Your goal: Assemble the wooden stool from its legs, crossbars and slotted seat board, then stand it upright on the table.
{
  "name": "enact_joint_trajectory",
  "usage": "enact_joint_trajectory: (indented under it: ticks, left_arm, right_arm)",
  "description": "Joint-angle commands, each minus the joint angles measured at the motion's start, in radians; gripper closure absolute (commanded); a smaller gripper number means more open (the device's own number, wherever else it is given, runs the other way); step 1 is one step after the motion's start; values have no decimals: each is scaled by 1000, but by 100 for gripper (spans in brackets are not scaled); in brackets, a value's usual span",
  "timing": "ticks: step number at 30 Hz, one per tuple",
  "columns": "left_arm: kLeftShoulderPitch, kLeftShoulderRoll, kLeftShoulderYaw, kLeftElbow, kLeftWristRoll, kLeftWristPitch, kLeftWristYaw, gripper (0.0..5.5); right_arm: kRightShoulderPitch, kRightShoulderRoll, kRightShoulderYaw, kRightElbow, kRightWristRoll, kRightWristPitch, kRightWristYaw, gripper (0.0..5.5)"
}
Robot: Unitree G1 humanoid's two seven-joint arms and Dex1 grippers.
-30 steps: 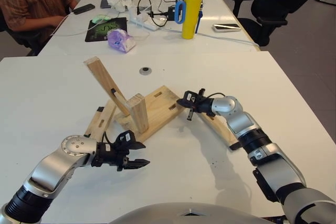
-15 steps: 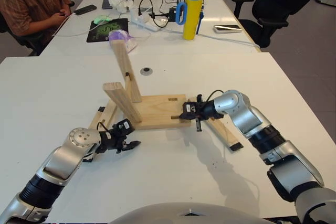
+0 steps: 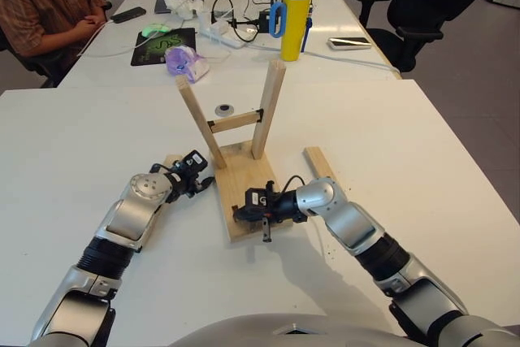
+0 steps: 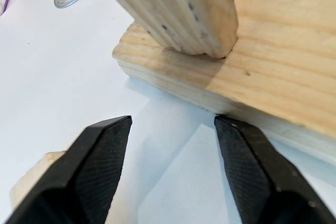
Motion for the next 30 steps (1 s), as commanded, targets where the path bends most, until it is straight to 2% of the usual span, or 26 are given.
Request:
enact_joint_trajectory:
  ticks: [1, 5, 7, 11, 14, 21, 30]
  left_arm:
    - [-25, 7, 195, -59, -109, -65, -9, 254]
    - [-82, 79, 423, -76, -289, 0, -86, 254]
    - [-74, 149, 464, -58, -300, 42, -117, 254]
    - [21, 275, 420, 31, -211, 95, -136, 254]
    - [79, 269, 421, -12, -249, 201, -149, 254]
    - [106, 258, 347, 9, -208, 243, -118, 254]
    - [133, 247, 324, 58, -213, 234, -139, 254]
  right_arm:
    - [36, 33, -96, -15, 32, -41, -103, 550]
    - [76, 125, -269, -128, 184, 20, -211, 550]
    - [100, 140, -306, -171, 228, 84, -245, 550]
    - [179, 189, -380, -259, 276, 260, -399, 550]
    - [203, 194, -398, -302, 321, 353, -428, 550]
    - [219, 193, -416, -293, 342, 340, -478, 550]
    - [211, 184, -416, -276, 338, 303, -495, 550]
